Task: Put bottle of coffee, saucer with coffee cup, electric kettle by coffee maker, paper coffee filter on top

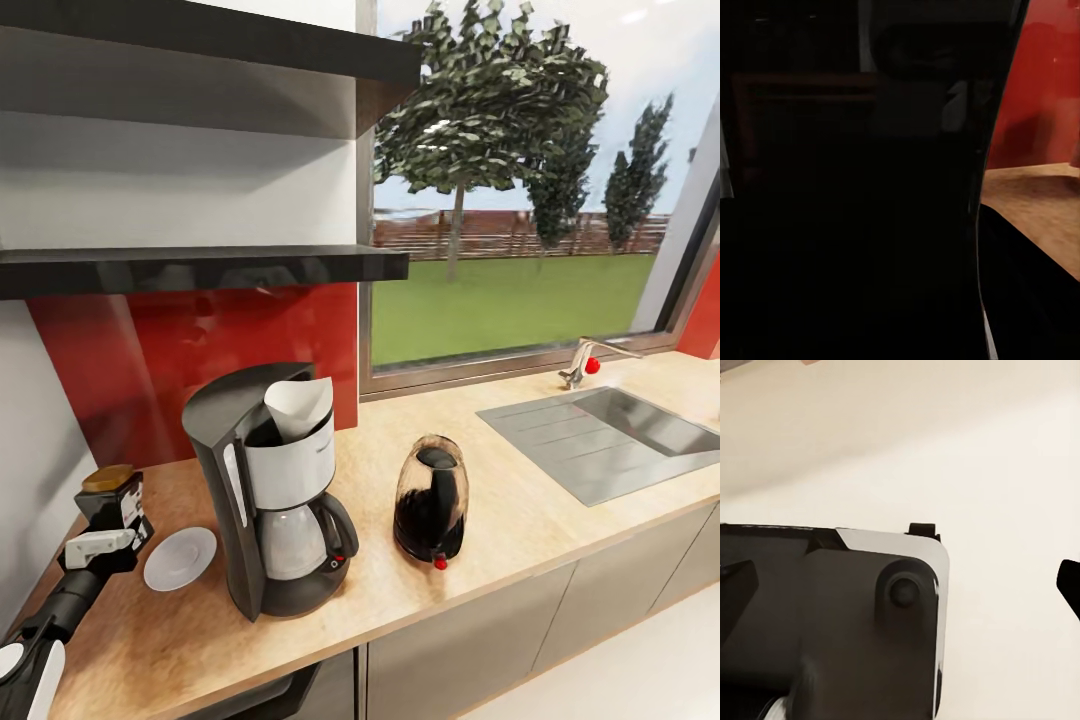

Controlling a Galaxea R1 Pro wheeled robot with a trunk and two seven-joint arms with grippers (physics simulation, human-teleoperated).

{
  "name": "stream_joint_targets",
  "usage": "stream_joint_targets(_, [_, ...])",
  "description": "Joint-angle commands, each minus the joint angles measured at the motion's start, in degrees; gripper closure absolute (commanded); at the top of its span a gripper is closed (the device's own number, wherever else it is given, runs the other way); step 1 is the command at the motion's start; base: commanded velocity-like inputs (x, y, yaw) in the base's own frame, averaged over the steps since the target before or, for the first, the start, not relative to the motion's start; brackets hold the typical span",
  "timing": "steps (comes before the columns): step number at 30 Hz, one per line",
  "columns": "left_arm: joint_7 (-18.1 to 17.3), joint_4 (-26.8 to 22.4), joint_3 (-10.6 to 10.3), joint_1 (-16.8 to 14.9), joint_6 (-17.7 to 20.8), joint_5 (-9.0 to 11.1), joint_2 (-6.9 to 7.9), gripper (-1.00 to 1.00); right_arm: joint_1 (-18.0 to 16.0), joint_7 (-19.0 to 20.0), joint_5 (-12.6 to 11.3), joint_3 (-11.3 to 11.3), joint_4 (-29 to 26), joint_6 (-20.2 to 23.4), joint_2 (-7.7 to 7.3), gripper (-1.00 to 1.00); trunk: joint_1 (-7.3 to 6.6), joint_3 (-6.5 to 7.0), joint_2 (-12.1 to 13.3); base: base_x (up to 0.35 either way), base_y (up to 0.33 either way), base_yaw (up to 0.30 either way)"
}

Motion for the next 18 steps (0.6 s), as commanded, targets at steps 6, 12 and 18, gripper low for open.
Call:
stream_joint_targets(6, [-0.36, 0.11, 0.05, -0.05, -0.1, 0.15, -0.01, 1.0, -0.03, 0.18, -0.61, 0.42, 0.07, -0.13, 0.06, -1.0, 0.02, -0.05, -0.07, 0.0, 0.0, 0.0])
stream_joint_targets(12, [-0.35, 0.11, -0.01, -0.05, -0.03, 0.15, -0.01, 1.0, -0.03, 0.18, -0.61, 0.41, 0.07, -0.11, 0.05, -1.0, 0.02, -0.05, -0.07, 0.036, 0.0, 0.0])
stream_joint_targets(18, [-0.34, 0.12, -0.06, -0.05, -0.02, 0.15, -0.01, 1.0, -0.03, 0.18, -0.61, 0.41, 0.07, -0.13, 0.01, -1.0, 0.02, -0.05, -0.07, 0.14, 0.0, 0.0])
